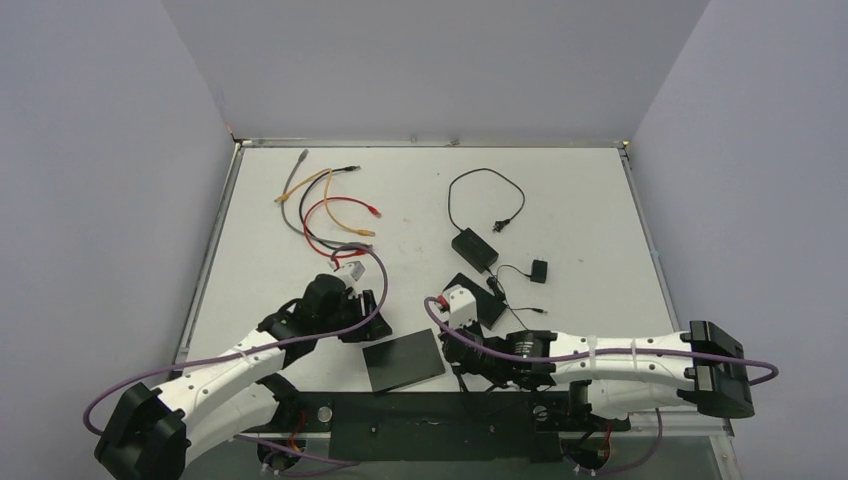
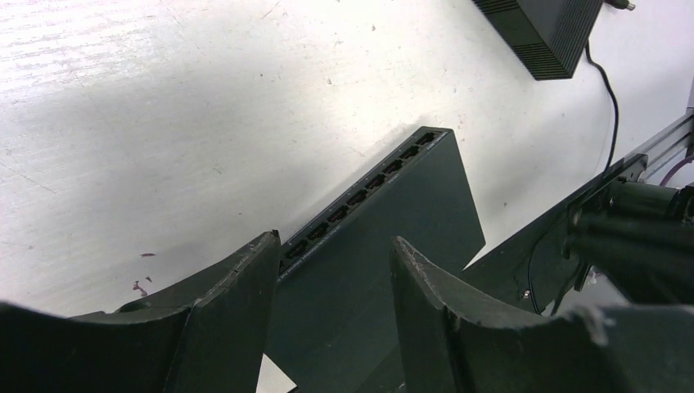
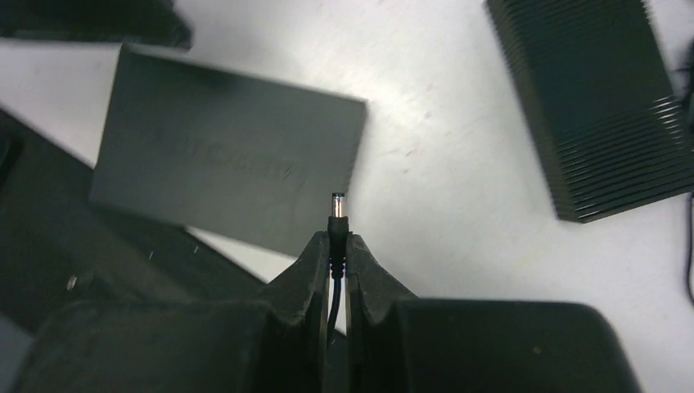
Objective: Insert the plug into the switch port
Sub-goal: Adjust the switch port at the center of the board.
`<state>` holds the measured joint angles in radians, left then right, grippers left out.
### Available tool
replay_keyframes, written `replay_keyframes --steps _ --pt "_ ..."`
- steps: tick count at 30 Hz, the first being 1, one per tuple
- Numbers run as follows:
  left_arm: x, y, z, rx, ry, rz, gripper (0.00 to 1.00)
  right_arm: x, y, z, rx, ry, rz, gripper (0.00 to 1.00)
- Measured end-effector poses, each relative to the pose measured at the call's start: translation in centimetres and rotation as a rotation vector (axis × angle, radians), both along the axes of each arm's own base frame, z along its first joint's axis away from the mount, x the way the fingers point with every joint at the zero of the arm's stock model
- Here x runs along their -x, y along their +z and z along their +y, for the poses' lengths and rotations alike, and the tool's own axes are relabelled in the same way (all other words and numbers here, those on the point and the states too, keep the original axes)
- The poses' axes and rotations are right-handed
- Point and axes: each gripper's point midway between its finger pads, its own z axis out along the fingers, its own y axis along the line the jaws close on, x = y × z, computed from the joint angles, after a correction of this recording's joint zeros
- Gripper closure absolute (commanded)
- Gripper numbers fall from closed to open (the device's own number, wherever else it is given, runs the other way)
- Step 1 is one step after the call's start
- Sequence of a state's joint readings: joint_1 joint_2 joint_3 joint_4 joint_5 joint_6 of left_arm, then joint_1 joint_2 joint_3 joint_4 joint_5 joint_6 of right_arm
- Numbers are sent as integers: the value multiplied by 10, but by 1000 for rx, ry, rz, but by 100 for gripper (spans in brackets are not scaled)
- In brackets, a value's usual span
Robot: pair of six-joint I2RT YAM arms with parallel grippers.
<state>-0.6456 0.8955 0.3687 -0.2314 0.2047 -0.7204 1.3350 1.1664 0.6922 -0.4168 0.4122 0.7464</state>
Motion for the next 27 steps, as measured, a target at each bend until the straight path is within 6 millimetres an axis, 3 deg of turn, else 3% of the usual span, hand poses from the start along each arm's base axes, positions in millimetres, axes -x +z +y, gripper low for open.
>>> replay_keyframes --steps 6,12,19,27 --pt "-5 -7 -1 -24 3 29 51 50 -19 2 6 141 99 100" --pt "-12 -3 -9 -18 -16 23 51 76 -42 -5 25 180 180 100" --pt "-20 5 -17 1 -33 6 51 84 -60 7 31 183 215 100" --pt "-28 -1 -26 -2 -60 26 51 81 -76 16 40 153 212 100"
